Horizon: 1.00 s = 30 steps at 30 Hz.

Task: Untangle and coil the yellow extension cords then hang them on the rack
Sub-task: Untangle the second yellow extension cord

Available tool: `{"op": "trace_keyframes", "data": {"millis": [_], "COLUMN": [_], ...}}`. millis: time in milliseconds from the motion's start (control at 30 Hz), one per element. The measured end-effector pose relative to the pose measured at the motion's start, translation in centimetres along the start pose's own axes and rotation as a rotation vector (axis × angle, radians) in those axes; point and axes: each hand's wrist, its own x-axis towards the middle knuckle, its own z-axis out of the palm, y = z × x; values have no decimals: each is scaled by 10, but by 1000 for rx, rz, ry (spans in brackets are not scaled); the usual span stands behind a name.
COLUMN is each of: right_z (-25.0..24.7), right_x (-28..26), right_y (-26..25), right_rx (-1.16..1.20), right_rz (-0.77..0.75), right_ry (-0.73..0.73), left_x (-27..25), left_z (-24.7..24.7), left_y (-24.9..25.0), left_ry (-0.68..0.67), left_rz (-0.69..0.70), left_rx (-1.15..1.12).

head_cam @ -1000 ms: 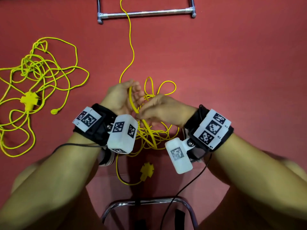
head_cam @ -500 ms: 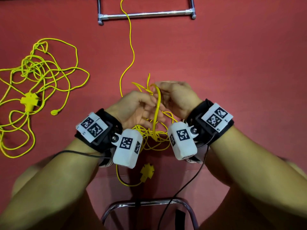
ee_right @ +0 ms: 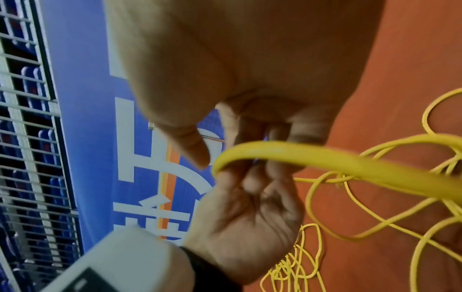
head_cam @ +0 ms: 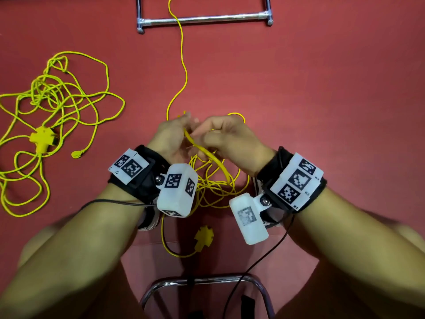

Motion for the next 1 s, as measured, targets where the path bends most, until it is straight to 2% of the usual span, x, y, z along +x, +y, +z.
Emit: {"op": "trace_keyframes", "data": {"millis": [67, 133, 233, 300, 400, 467, 533, 567, 633, 700, 767, 867, 933, 1000], "right_z": [-5, -13, -23, -26, -26, -22, -22, -23, -24, -23, -19, -12, -10, -11], "right_x": [7, 15, 23, 24, 23, 21, 21, 21, 20, 16, 11, 6, 4, 3], "right_y": [8, 15, 15, 11, 6, 1, -2, -2, -2, 0, 3, 6, 8, 9], "right_rx": [-89, -172, -163, -58, 210, 375, 422, 401, 328, 249, 148, -82, -198, -355], "right_rz": [54, 75, 93, 146, 231, 228, 169, 126, 44, -3, -18, -35, -19, 9], "right_ry": [162, 299, 402, 411, 281, 251, 270, 272, 247, 158, 21, -154, -188, -203], "left_x": [-2, -9, -19, -24, -32, -37, -37, -35, -29, -23, -18, -15, -15, -16], "left_z": [0, 4, 6, 7, 9, 8, 9, 9, 7, 4, 1, -1, 1, 3], "left_y": [4, 6, 6, 7, 1, -4, -7, -6, -2, 4, 11, 16, 15, 14], "left_ry": [19, -84, -243, -345, -560, -655, -619, -555, -386, -252, -198, -184, -132, -97], "left_rz": [62, 108, 170, 186, 180, 148, 110, 72, -9, -34, -43, -47, -33, 0], "left_rx": [24, 97, 208, 245, 387, 512, 563, 531, 368, 153, -70, -261, -350, -345]}}
